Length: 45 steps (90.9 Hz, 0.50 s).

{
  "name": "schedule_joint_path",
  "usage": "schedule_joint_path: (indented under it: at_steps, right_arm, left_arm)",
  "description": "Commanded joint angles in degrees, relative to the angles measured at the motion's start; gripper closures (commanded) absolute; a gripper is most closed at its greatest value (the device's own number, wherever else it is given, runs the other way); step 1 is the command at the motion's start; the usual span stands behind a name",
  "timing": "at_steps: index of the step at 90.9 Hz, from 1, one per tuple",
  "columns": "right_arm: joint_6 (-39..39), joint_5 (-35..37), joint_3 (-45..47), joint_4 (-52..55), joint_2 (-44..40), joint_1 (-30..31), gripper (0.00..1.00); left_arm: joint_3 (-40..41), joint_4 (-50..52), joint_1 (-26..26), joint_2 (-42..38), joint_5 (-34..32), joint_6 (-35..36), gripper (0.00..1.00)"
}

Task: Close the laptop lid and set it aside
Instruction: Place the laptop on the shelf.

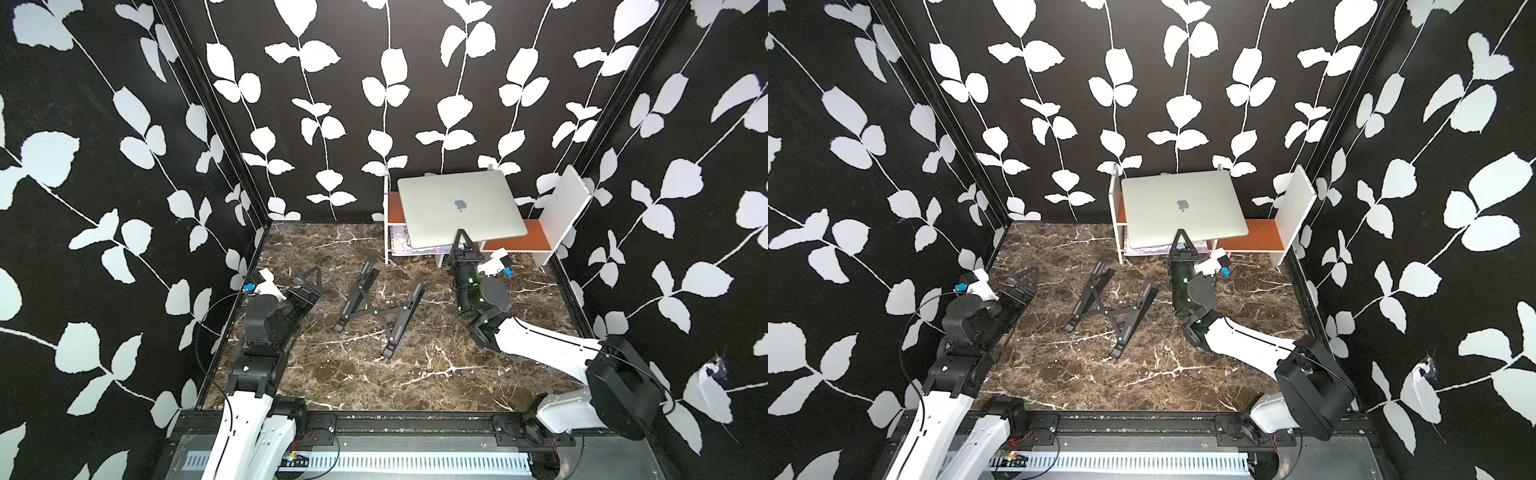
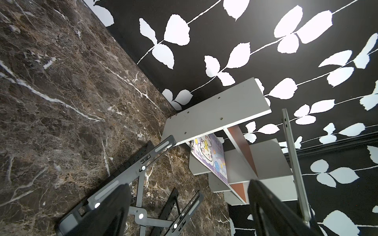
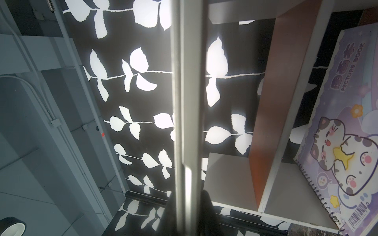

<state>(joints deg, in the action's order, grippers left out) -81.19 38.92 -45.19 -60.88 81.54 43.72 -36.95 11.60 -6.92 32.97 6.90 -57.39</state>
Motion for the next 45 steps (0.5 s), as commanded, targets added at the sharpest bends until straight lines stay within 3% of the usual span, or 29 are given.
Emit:
schedule_joint_path:
  at_steps: [1, 45]
  right_arm:
    - [-2.06, -0.96, -5.36, -11.27, 1.38, -0.36, 1.0]
    - [-6.88, 0.23, -19.51, -5.3, 16.56, -1.96, 1.0]
  left_arm:
    - [0.99, -1.24, 0.37, -0.61, 0.91, 0.16, 0.13]
    - [1.05, -0.15, 0.44, -2.16, 1.45, -0.1, 0.13]
